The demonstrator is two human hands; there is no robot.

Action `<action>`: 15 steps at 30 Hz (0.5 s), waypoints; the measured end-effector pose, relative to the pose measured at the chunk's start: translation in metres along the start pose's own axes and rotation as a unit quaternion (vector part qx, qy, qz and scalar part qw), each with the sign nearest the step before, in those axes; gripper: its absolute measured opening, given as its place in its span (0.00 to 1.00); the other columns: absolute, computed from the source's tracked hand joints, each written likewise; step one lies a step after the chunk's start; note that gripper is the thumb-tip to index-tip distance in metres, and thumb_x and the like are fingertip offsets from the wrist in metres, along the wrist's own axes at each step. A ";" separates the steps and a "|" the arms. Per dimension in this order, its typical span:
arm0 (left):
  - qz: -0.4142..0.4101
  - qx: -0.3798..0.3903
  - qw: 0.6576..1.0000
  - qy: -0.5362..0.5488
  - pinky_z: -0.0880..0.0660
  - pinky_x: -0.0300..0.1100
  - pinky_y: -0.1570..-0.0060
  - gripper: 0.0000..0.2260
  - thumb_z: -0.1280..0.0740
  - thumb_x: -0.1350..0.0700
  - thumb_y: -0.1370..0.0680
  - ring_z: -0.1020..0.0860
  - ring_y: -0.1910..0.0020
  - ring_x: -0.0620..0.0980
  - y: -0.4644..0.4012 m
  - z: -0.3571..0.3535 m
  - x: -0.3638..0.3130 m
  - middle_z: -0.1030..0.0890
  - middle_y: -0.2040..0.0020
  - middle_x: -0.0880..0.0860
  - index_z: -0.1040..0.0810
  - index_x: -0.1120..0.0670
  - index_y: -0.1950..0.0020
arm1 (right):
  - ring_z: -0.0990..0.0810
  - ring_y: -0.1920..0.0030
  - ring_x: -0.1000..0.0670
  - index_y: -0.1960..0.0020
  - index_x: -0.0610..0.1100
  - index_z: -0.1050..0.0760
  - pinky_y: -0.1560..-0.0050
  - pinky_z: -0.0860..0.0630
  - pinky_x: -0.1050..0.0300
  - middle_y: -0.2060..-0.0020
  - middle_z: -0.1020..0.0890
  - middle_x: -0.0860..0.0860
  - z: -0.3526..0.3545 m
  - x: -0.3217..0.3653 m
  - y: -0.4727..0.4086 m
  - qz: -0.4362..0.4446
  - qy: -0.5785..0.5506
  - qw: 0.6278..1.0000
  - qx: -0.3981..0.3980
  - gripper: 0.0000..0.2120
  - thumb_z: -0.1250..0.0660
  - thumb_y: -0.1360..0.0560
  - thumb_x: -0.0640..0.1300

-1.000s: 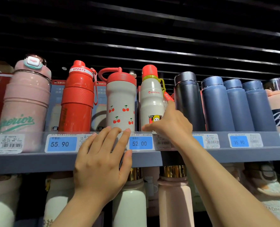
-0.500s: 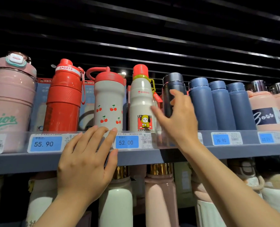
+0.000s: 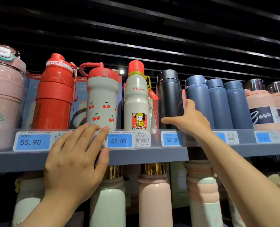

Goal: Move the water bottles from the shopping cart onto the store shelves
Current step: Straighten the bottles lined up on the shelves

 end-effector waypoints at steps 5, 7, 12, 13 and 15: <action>-0.001 -0.003 1.000 -0.001 0.32 0.53 0.42 0.20 0.44 0.51 0.21 0.22 0.40 0.59 0.000 0.000 0.000 0.20 0.41 0.57 0.22 0.56 0.35 | 0.28 0.33 0.41 0.23 0.48 0.52 0.43 0.28 0.44 0.29 0.31 0.46 -0.004 0.004 0.003 -0.005 0.041 0.999 -0.004 0.57 0.32 0.40 0.75; -0.003 -0.006 1.000 -0.001 0.32 0.53 0.42 0.20 0.44 0.51 0.21 0.22 0.40 0.59 -0.001 -0.001 0.000 0.19 0.41 0.56 0.22 0.56 0.36 | 0.26 0.35 0.42 0.23 0.49 0.54 0.45 0.28 0.46 0.31 0.29 0.47 -0.003 0.005 0.004 0.009 0.041 0.999 0.013 0.54 0.33 0.37 0.73; -0.002 -0.017 1.000 0.001 0.31 0.54 0.42 0.20 0.44 0.51 0.22 0.22 0.41 0.60 0.000 -0.001 0.000 0.19 0.41 0.57 0.22 0.57 0.36 | 0.24 0.44 0.45 0.24 0.49 0.51 0.49 0.30 0.49 0.37 0.24 0.48 -0.002 0.003 0.005 0.011 0.010 0.999 0.032 0.46 0.29 0.32 0.61; -0.002 -0.016 1.000 0.001 0.31 0.54 0.42 0.20 0.44 0.51 0.22 0.22 0.41 0.60 0.000 -0.001 0.001 0.19 0.41 0.57 0.22 0.57 0.36 | 0.24 0.48 0.46 0.25 0.49 0.50 0.51 0.30 0.50 0.39 0.24 0.48 -0.003 0.004 0.006 0.009 0.014 1.000 0.025 0.44 0.30 0.32 0.61; -0.001 -0.015 1.000 0.003 0.31 0.54 0.42 0.19 0.44 0.51 0.21 0.22 0.40 0.60 0.000 -0.002 0.000 0.19 0.41 0.57 0.22 0.56 0.36 | 0.24 0.50 0.46 0.27 0.48 0.48 0.53 0.30 0.52 0.42 0.22 0.48 -0.005 0.005 0.008 0.002 0.026 1.000 0.003 0.44 0.30 0.32 0.63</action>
Point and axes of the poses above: each hand's wrist, its own y-axis away from the middle knuckle, its own z-axis out of the back of the hand, x = y × z, the point moved 4 cm from there along -y, towards the middle knuckle
